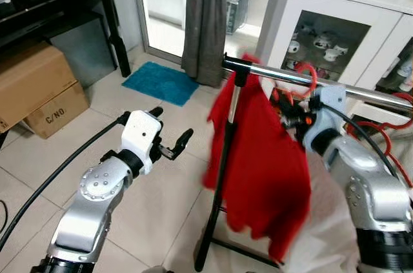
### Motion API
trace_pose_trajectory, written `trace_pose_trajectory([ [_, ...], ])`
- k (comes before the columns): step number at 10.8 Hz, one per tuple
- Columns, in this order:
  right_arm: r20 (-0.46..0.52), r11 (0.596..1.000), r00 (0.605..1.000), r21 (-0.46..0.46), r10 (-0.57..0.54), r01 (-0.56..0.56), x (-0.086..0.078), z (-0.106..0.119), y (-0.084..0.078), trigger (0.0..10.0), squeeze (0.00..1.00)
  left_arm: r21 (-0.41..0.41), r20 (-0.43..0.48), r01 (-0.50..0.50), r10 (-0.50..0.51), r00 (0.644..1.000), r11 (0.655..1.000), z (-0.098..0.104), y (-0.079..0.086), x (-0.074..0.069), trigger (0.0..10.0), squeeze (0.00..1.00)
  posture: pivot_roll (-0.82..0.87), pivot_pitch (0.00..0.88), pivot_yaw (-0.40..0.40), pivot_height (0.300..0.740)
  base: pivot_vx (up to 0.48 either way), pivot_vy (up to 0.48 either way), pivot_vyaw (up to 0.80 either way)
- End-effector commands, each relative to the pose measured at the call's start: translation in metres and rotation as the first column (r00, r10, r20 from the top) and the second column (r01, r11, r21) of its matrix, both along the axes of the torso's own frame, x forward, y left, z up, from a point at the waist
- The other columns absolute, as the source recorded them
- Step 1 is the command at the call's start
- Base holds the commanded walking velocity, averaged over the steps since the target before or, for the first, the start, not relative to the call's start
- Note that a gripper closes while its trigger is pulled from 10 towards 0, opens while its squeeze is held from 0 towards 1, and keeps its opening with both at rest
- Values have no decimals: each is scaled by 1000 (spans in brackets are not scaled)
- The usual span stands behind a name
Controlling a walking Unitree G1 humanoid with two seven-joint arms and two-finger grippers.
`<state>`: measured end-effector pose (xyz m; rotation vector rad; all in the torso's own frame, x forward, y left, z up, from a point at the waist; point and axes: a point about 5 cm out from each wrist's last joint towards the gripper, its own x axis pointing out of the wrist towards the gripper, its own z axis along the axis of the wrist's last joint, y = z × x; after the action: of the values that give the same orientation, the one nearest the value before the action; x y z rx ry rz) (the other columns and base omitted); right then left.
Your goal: Hang hanger
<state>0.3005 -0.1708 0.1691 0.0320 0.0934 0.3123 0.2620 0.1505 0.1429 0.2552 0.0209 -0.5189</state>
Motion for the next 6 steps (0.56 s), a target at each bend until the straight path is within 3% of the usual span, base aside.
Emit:
trace_pose_trajectory([
  [1,103,1000,995,2,-15,15,8,18,5,0,0,10,7,-7,7,1000,1000,0,1,0,10000,0,-77,0,-29,740,0,0,0],
  [2,111,1000,994,6,-17,16,12,19,8,0,0,11,7,-14,14,1000,1000,0,3,0,10000,0,-75,0,-30,740,0,0,0],
  [3,131,1000,991,-15,-1,3,34,23,26,0,0,24,13,1,-2,1000,1000,3,8,3,10000,0,-76,0,-32,740,0,0,0],
  [4,135,1000,991,-20,-6,8,39,24,30,0,0,27,16,7,-7,1000,1000,4,8,4,10000,0,-76,0,-32,740,0,0,0],
  [6,135,997,990,-45,-52,58,68,27,37,0,0,50,46,-5,3,999,999,12,16,12,10000,0,-47,0,-59,740,0,0,0],
])
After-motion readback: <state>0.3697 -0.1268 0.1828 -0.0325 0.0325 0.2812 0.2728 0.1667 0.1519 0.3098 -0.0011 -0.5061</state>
